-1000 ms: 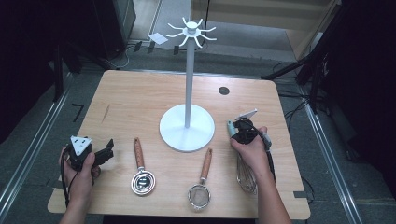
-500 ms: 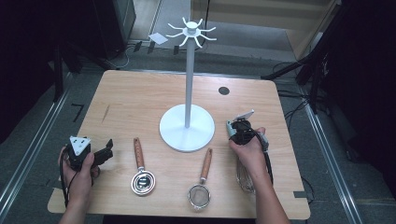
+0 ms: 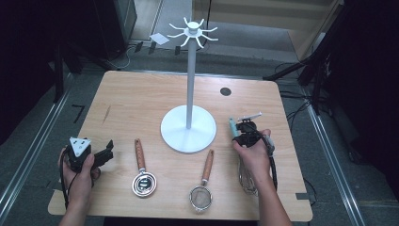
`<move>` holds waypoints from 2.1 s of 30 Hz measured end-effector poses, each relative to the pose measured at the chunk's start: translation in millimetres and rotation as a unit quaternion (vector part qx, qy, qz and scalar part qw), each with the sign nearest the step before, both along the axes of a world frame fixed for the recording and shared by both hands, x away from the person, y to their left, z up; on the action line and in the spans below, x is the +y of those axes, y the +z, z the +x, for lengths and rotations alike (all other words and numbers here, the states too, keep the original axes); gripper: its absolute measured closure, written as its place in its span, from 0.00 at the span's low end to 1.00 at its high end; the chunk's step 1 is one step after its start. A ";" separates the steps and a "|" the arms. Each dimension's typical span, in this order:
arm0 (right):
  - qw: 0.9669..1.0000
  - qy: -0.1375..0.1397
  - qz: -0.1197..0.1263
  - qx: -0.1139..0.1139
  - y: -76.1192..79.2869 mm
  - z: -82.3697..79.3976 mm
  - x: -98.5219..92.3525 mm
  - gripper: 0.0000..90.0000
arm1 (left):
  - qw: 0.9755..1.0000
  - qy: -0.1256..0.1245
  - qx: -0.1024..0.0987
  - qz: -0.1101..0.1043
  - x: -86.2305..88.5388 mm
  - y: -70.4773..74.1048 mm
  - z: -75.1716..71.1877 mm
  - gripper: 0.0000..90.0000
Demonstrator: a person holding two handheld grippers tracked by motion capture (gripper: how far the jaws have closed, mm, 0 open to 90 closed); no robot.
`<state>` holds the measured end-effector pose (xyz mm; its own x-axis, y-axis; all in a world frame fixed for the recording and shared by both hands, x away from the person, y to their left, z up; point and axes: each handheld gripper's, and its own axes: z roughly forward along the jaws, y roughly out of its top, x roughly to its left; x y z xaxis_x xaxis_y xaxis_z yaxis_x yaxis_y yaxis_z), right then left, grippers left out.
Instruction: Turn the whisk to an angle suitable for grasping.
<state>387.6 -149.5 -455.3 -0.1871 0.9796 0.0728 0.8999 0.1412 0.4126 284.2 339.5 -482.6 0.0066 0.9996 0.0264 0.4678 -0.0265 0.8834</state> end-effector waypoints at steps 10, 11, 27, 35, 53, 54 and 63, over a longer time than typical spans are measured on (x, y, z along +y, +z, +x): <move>0.994 0.004 0.040 -0.100 22.5 -13.4 -5.6 0.79 | 1.000 0.000 0.001 0.001 0.0 0.0 0.1 0.12; 0.992 0.005 0.048 -0.116 25.4 -15.4 -6.1 0.79 | 1.000 0.000 0.001 0.000 0.0 0.0 0.1 0.12; 0.972 0.029 0.087 -0.217 44.5 -30.2 -4.2 0.79 | 1.000 0.001 0.001 0.000 0.0 0.0 0.1 0.12; 0.959 0.043 0.106 -0.258 49.8 -36.9 -1.2 0.79 | 1.000 0.001 0.001 0.000 0.1 0.0 0.1 0.12; 0.915 0.098 0.152 -0.360 79.0 -61.0 18.1 0.79 | 1.000 0.001 0.001 0.000 0.0 -0.1 0.3 0.12; 0.913 0.100 0.154 -0.364 80.6 -61.7 19.7 0.79 | 1.000 0.001 0.001 0.000 0.1 0.0 0.2 0.12; 0.894 0.126 0.180 -0.391 93.0 -68.0 29.6 0.79 | 1.000 0.002 0.003 0.000 0.4 0.1 0.3 0.12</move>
